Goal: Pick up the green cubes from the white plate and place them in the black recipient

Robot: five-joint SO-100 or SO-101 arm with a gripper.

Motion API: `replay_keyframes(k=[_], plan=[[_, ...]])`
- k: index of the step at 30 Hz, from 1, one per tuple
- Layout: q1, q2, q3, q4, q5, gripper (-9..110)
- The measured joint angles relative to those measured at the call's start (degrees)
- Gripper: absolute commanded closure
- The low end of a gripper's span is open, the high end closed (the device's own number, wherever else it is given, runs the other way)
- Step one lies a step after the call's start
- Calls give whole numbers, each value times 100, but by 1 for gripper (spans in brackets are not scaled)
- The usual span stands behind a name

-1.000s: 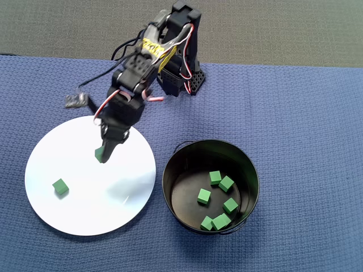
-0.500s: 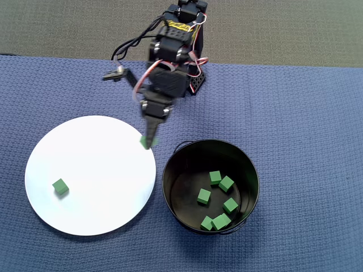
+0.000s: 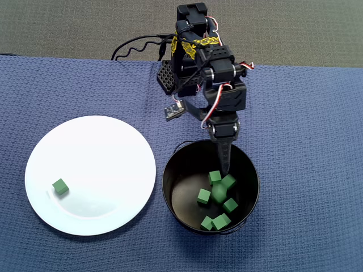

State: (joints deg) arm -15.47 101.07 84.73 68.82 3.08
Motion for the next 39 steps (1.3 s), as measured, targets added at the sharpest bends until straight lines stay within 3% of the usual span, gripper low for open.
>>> replay_keyframes(k=[6,12,22,29,39], plan=[[1063,0,-281,-281,-1406,77],[3015,-26,-290,-721,-3973,77],[5229,-1257,1222,-4140,-7954,73],[5766,-2355,1230,-5326,-8622,74],[6038,-3375,1230,-6135,-8886,74]])
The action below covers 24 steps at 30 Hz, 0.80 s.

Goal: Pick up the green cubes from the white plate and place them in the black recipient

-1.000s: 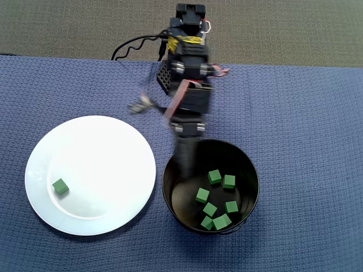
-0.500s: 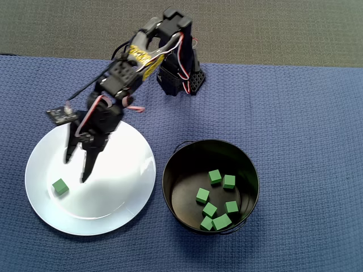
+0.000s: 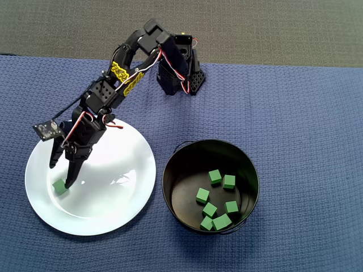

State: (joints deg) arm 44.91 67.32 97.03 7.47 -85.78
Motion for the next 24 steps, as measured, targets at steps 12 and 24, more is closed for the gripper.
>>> replay_keyframes(k=[12,24], plan=[[44,-624,-105,-158,-18,75],[-202,-677,-114,-360,149,81]])
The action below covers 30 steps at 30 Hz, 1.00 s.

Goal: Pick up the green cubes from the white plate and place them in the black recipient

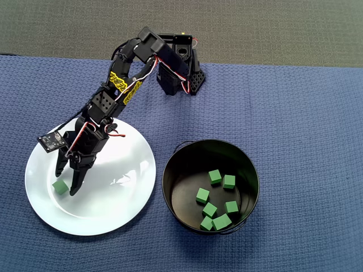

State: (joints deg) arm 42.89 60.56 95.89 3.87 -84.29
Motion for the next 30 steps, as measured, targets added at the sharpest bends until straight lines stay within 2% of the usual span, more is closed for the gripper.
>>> replay_keyframes(k=[11,16,21,30], plan=[[-62,-396,-290,-211,18,81],[-62,-501,-431,-211,88,86],[-62,-501,-431,-211,79,101],[-62,-457,-369,-334,448,101]])
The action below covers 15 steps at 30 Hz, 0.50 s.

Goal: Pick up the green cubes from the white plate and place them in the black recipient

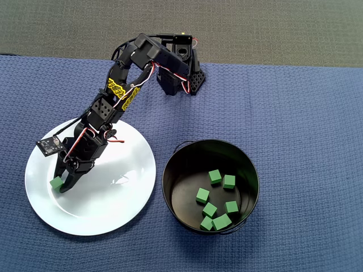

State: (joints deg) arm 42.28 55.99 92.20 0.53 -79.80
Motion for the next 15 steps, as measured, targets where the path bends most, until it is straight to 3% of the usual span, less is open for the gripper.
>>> replay_keyframes(k=[6,15], plan=[[0,1503,677,1028,1222,101],[-457,4562,483,4904,4975,101]])
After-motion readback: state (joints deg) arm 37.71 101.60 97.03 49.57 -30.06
